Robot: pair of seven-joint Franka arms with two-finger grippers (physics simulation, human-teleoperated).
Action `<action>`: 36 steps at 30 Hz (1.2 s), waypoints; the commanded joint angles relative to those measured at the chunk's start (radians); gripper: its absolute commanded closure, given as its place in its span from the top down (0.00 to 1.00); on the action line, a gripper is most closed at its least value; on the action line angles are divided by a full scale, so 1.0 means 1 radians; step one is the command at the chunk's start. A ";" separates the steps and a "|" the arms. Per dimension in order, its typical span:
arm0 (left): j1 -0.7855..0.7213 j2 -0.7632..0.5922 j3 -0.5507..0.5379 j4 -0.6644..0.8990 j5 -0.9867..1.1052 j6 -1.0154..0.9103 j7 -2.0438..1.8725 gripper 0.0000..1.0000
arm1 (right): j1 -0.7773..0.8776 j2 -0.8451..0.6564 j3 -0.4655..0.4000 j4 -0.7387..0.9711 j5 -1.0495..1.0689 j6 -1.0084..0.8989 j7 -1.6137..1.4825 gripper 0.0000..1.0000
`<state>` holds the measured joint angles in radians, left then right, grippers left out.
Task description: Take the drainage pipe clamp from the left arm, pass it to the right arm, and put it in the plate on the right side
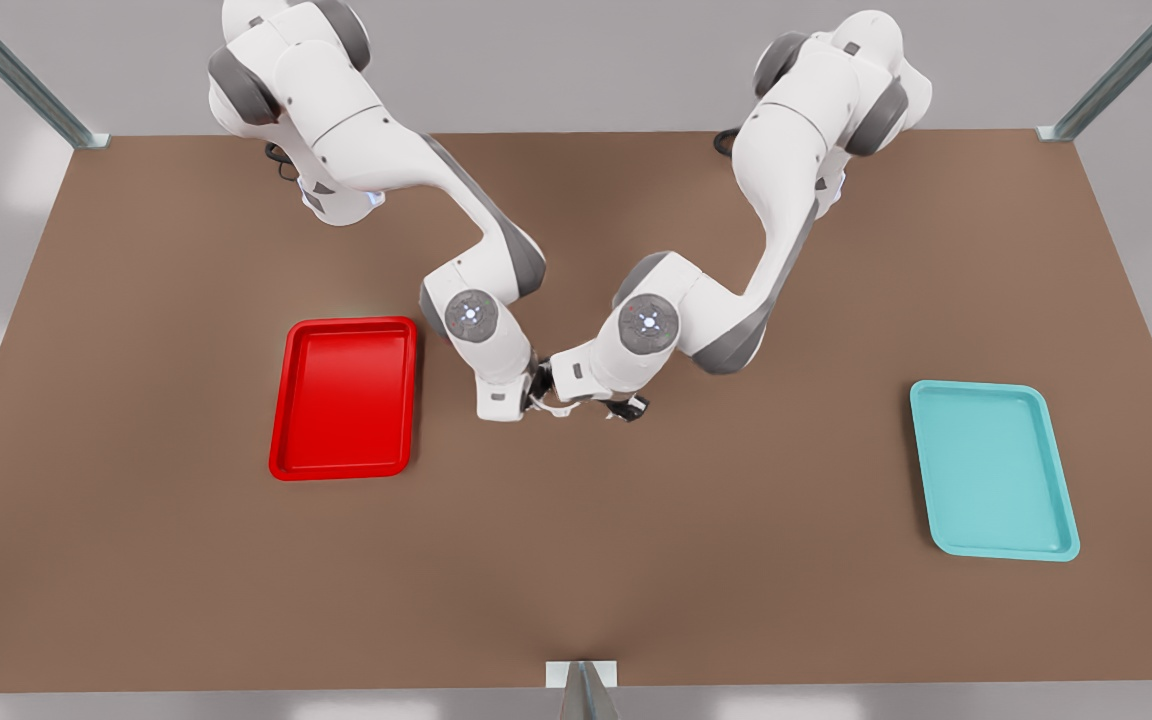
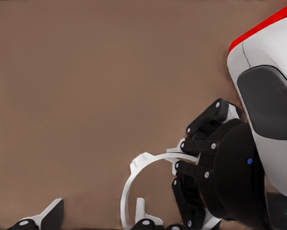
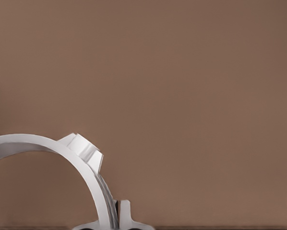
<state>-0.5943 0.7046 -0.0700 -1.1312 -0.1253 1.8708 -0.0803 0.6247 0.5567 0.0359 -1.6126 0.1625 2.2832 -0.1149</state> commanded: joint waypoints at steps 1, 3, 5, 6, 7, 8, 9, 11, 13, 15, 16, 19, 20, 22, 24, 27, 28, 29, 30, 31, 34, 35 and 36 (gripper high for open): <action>0.022 -0.014 -0.001 0.001 0.039 -0.107 -0.108 1.00 | -0.002 -0.003 -0.001 0.000 -0.014 -0.028 0.011 0.21; 0.083 -0.054 0.001 0.002 0.041 -0.214 -0.070 1.00 | -0.051 -0.061 -0.056 -0.007 -0.046 -0.204 0.032 0.21; 0.231 -0.111 0.001 0.082 0.073 -0.510 -0.019 1.00 | -0.100 -0.104 -0.113 -0.016 -0.178 -0.315 0.031 0.21; 0.269 -0.114 0.004 0.145 0.160 -0.621 -0.019 1.00 | -0.151 -0.118 -0.113 -0.035 -0.192 -0.324 0.014 0.21; 0.312 -0.140 0.004 0.146 0.187 -0.647 -0.019 1.00 | -0.181 -0.139 -0.111 -0.064 -0.227 -0.326 0.006 0.21; 0.349 -0.158 0.004 0.146 0.202 -0.668 -0.018 1.00 | -0.212 -0.156 -0.111 -0.090 -0.231 -0.326 0.004 0.21; 0.364 -0.201 0.004 0.120 0.208 -0.662 -0.022 1.00 | -0.249 -0.175 -0.111 -0.118 -0.231 -0.326 -0.025 0.21; 0.381 -0.340 0.003 -0.079 0.208 -0.599 -0.032 1.00 | -0.341 -0.195 -0.110 -0.214 -0.231 -0.289 -0.092 0.21; 0.378 -0.340 -0.001 -0.081 0.219 -0.639 -0.067 1.00 | -0.413 -0.195 -0.111 -0.283 -0.231 -0.232 -0.164 0.21; 0.372 -0.341 -0.005 -0.079 0.216 -0.662 -0.065 1.00 | -0.448 -0.198 -0.111 -0.355 -0.231 -0.154 -0.213 0.21; 0.373 -0.340 -0.005 -0.079 0.219 -0.657 -0.064 1.00 | -0.448 -0.198 -0.111 -0.363 -0.231 -0.148 -0.213 0.21; 0.372 -0.336 -0.005 -0.081 0.219 -0.662 -0.068 1.00 | -0.451 -0.198 -0.111 -0.447 -0.230 -0.048 -0.213 0.21; 0.373 -0.336 -0.005 -0.081 0.217 -0.662 -0.068 1.00 | -0.459 -0.190 -0.111 -0.460 -0.230 -0.031 -0.212 0.21; 0.375 -0.336 -0.005 -0.081 0.220 -0.662 -0.067 1.00 | -0.459 -0.184 -0.111 -0.455 -0.230 -0.031 -0.212 1.00; 0.376 -0.336 -0.005 -0.081 0.219 -0.664 -0.067 1.00 | -0.459 -0.179 -0.111 -0.452 -0.228 -0.033 -0.210 1.00; 0.376 -0.336 -0.005 -0.081 0.219 -0.664 -0.067 1.00 | -0.459 -0.185 -0.110 -0.444 -0.228 -0.047 -0.209 1.00; 0.376 -0.336 -0.005 -0.081 0.219 -0.664 -0.067 1.00 | -0.458 -0.193 -0.107 -0.417 -0.219 -0.102 -0.201 1.00; 0.376 -0.336 -0.005 -0.081 0.219 -0.664 -0.067 1.00 | -0.445 -0.205 -0.100 -0.354 -0.213 -0.212 -0.189 1.00; 0.378 -0.336 -0.004 -0.081 0.219 -0.662 -0.067 1.00 | -0.435 -0.216 -0.100 -0.288 -0.179 -0.330 -0.190 1.00; 0.378 -0.336 -0.005 -0.081 0.219 -0.662 -0.067 1.00 | -0.418 -0.250 -0.094 -0.202 -0.170 -0.486 -0.187 1.00; 0.376 -0.336 -0.004 -0.081 0.220 -0.664 -0.065 1.00 | -0.450 -0.294 -0.120 0.060 -0.181 -0.789 -0.006 1.00; 0.379 -0.336 -0.004 -0.081 0.220 -0.662 -0.064 1.00 | -0.461 -0.301 -0.140 0.099 -0.179 -0.829 -0.014 1.00; 0.379 -0.336 -0.004 -0.079 0.220 -0.664 -0.064 1.00 | -0.464 -0.345 -0.156 0.106 -0.175 -0.852 -0.008 1.00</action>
<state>-0.2154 0.3695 -0.0736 -1.2114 0.0943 1.2119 -0.1338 0.1646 0.2280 -0.1091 -1.5335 -0.0280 1.7379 -0.1786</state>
